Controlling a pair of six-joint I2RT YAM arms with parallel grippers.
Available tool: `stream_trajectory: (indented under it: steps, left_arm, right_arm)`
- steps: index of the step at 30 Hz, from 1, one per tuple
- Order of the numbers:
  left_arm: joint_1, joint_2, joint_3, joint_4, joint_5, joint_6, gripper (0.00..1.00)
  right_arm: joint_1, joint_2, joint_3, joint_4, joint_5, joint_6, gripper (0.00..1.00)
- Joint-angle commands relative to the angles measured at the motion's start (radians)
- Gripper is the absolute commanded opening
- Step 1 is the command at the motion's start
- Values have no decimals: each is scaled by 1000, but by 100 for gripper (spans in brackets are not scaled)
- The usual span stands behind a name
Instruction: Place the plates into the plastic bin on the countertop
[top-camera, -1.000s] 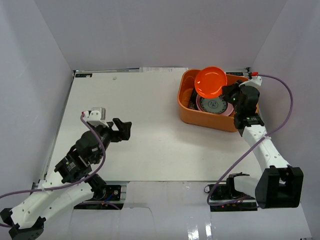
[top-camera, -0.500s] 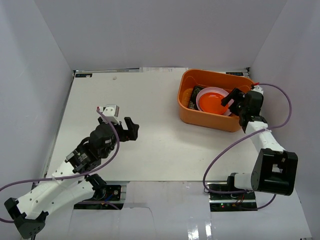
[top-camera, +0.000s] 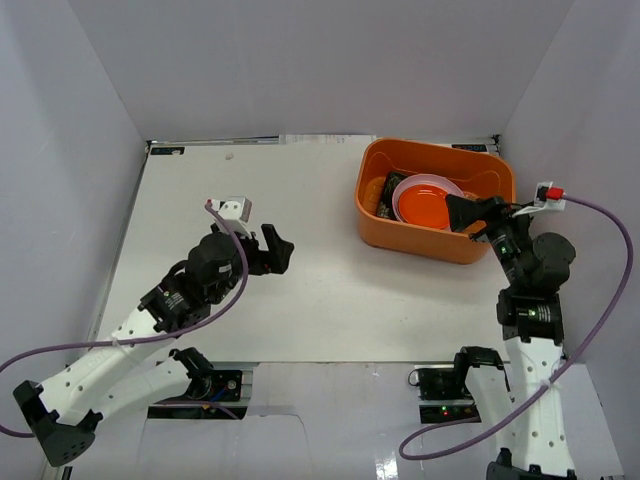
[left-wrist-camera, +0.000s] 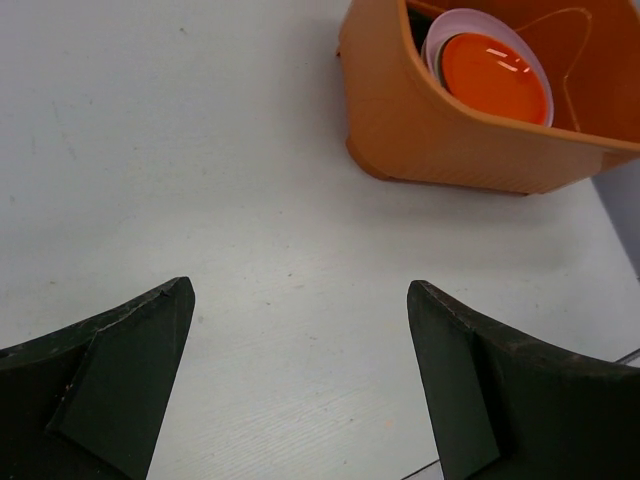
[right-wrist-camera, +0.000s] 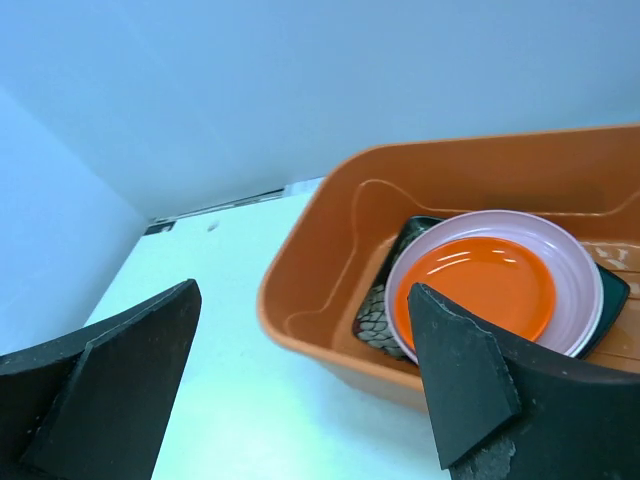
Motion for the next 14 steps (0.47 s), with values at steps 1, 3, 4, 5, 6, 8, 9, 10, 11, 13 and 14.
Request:
stream_trajectory:
  steps: [1, 3, 4, 5, 6, 8, 9, 10, 11, 13, 14]
  left_arm:
    - [3, -31, 61, 68, 51, -2, 98]
    - [3, -48, 77, 92, 51, 14, 98]
    - [3, -71, 92, 98, 43, 21, 98]
    - [3, -83, 98, 108, 37, 32, 98]
    - [3, -94, 106, 108, 28, 35, 98]
    - [4, -129, 120, 117, 13, 41, 98]
    - [4, -140, 121, 126, 16, 57, 98]
    - [3, -160, 115, 149, 28, 67, 98]
    - [4, -166, 113, 160, 32, 72, 98]
    - [4, -169, 124, 181, 54, 81, 98]
    - [3, -165, 136, 204, 78, 87, 98]
  right_arm:
    - [5, -91, -4, -100, -105, 6, 90]
    - [5, -154, 35, -165, -99, -14, 90]
    - [5, -173, 87, -182, -85, -27, 90]
    - [5, -205, 118, -200, -73, -49, 90]
    - [5, -216, 149, -219, -61, -62, 90]
    - [5, -239, 226, -252, -15, -82, 90]
    - [5, -257, 238, -254, 1, -97, 90]
    - [5, -265, 247, -248, 27, -100, 90]
    - [5, -272, 246, -243, 34, -100, 90]
    - [5, -265, 244, -239, 32, -96, 90]
    - [5, -251, 250, -236, 22, -93, 90]
